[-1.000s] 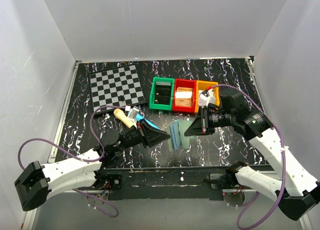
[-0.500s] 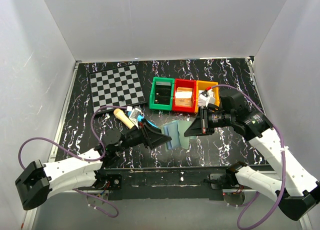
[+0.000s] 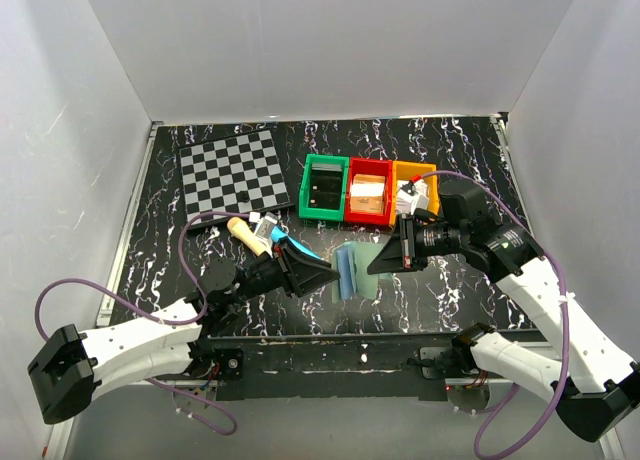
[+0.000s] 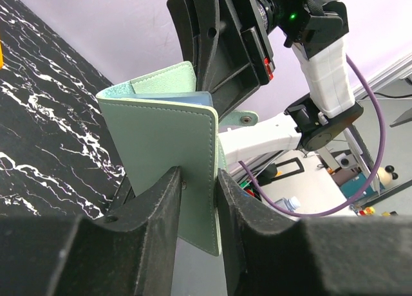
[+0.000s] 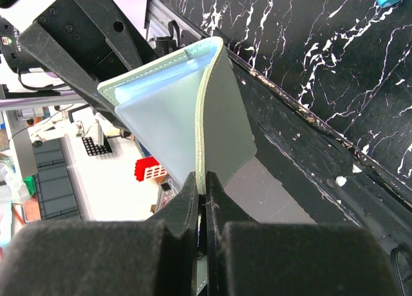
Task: Take the credit cards out of the card holder
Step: Open the card holder at the center of the board.
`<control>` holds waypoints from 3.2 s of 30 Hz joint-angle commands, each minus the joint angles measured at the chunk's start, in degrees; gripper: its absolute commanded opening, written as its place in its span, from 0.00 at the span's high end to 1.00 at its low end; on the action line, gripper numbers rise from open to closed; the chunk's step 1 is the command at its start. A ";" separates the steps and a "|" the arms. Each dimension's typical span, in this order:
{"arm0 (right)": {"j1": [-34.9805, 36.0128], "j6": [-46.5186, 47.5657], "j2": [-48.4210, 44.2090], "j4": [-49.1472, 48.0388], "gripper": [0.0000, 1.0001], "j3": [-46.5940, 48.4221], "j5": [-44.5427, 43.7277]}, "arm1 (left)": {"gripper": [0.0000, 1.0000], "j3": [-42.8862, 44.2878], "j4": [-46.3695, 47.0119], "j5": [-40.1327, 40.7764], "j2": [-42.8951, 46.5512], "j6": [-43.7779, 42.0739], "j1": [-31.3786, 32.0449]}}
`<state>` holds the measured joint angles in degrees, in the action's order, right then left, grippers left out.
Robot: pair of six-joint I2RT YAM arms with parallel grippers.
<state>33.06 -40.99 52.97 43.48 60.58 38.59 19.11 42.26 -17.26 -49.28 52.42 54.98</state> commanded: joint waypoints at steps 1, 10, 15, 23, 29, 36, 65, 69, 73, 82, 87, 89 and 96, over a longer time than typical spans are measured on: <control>-0.19 -0.23 -1.03 -2.79 0.99 0.24 1.93 | 0.75 0.40 0.98 -0.94 0.41 -0.57 0.30; -0.19 0.65 -1.03 -2.09 0.99 0.77 1.67 | 1.00 1.19 -0.33 -0.85 -0.03 -1.18 0.30; -0.10 1.44 -1.64 -1.82 0.99 -0.02 0.08 | 1.00 2.50 -2.61 -1.46 1.28 -1.36 0.30; -0.10 1.62 -1.99 -3.67 0.56 0.50 1.05 | 1.00 4.79 -5.62 -1.90 1.64 -0.83 0.30; -0.10 2.23 -1.55 -3.41 0.48 0.95 1.14 | 1.00 7.07 -4.99 -2.96 -0.99 0.40 0.39; -0.19 1.53 -2.61 -5.52 0.46 -0.46 2.11 | 1.00 9.19 -8.77 -0.50 -0.12 0.84 0.48; -0.19 1.97 0.73 -0.33 0.99 2.27 2.72 | 0.36 11.55 -13.50 -1.56 -1.08 -0.47 1.09; -0.19 1.97 1.17 0.98 0.99 3.05 1.93 | 0.30 12.53 -16.51 -0.41 -0.73 -2.24 1.62; -0.19 2.32 1.78 2.66 0.99 3.41 1.05 | 0.25 12.96 -17.30 0.82 -0.21 -3.82 2.15; -0.19 2.15 2.49 2.57 0.99 3.23 0.17 | 0.26 17.27 -24.06 3.54 -3.63 -9.09 4.87; -0.19 2.06 2.84 2.39 0.99 2.35 -0.09 | 0.26 20.34 -28.45 6.52 -4.95 -12.69 6.98; -0.19 2.06 2.93 2.31 0.99 2.44 -0.09 | 0.26 21.75 -30.91 8.02 -5.65 -14.36 8.21; -0.19 2.06 3.10 2.57 0.99 2.71 -0.36 | 0.30 22.63 -33.03 11.10 -6.35 -15.86 9.35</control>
<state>32.97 -38.83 55.99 46.63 61.19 37.56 39.46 12.43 -9.28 -55.31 39.20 63.53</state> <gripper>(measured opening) 0.045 0.709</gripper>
